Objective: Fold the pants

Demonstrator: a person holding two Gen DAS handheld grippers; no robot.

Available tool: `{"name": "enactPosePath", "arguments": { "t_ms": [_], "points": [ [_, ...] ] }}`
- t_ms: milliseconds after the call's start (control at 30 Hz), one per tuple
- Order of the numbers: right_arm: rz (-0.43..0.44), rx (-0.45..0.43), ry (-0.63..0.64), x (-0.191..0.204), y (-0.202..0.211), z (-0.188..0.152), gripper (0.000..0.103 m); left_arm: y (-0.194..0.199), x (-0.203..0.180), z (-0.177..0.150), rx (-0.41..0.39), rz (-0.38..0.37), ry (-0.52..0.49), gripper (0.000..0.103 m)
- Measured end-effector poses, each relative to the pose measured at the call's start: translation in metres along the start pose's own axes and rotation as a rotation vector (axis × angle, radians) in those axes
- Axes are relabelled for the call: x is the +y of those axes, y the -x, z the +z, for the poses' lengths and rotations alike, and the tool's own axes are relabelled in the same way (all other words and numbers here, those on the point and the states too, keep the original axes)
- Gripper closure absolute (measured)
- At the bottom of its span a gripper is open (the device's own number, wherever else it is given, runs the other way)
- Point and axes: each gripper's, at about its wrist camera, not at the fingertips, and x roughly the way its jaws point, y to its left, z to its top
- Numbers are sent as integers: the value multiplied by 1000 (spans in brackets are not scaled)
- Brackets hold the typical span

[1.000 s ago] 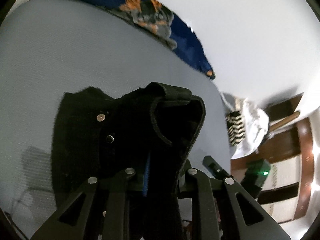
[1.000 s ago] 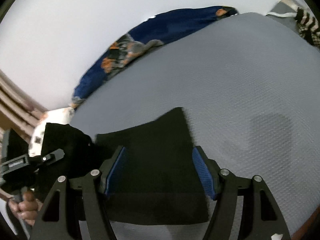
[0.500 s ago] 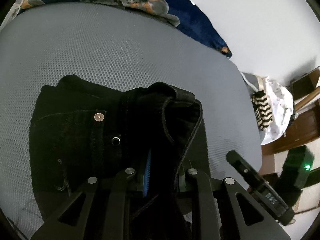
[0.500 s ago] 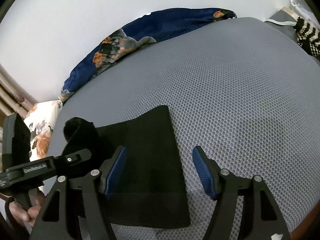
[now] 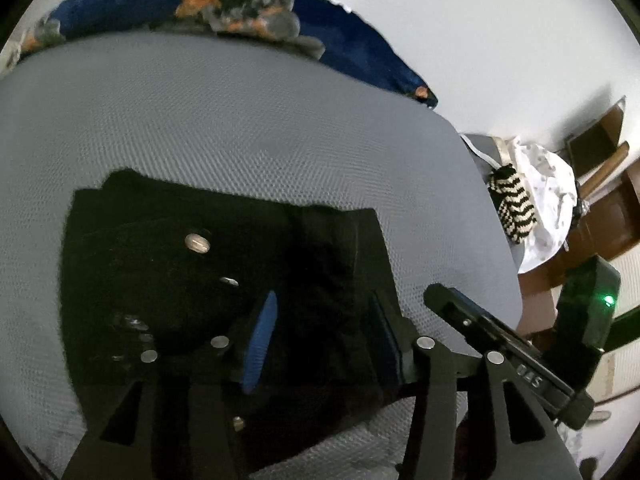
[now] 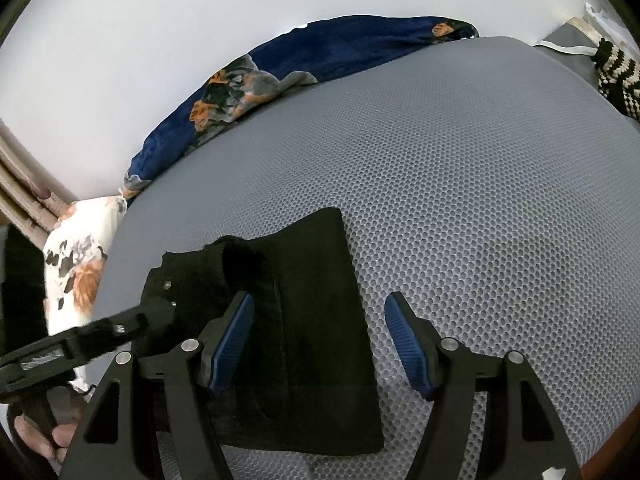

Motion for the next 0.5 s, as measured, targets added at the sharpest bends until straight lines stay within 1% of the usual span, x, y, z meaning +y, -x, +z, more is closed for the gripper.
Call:
{"name": "enactPosePath", "arguments": {
  "t_ms": [67, 133, 167, 233, 267, 333, 400, 500],
  "points": [
    [2, 3, 6, 2, 0, -1, 37, 10, 3, 1, -25, 8, -6, 49],
    [6, 3, 13, 4, -1, -2, 37, 23, 12, 3, -57, 46, -1, 47],
    [10, 3, 17, 4, -1, -3, 37, 32, 22, 3, -74, 77, 5, 46],
    [26, 5, 22, 6, -1, -4, 37, 42, 35, 5, -92, 110, 21, 46],
    [38, 10, 26, 7, -1, -4, 37, 50, 46, 5, -99, 140, 35, 46],
    [72, 24, 28, 9, -2, -4, 37, 60, 61, 6, -115, 183, 53, 46],
    [118, 39, 32, 12, -3, -4, 37, 71, 80, 3, -132, 259, 72, 46],
    [208, 96, 58, 17, -9, 1, 37, 81, 103, -4, -143, 351, 92, 46]
  ]
}}
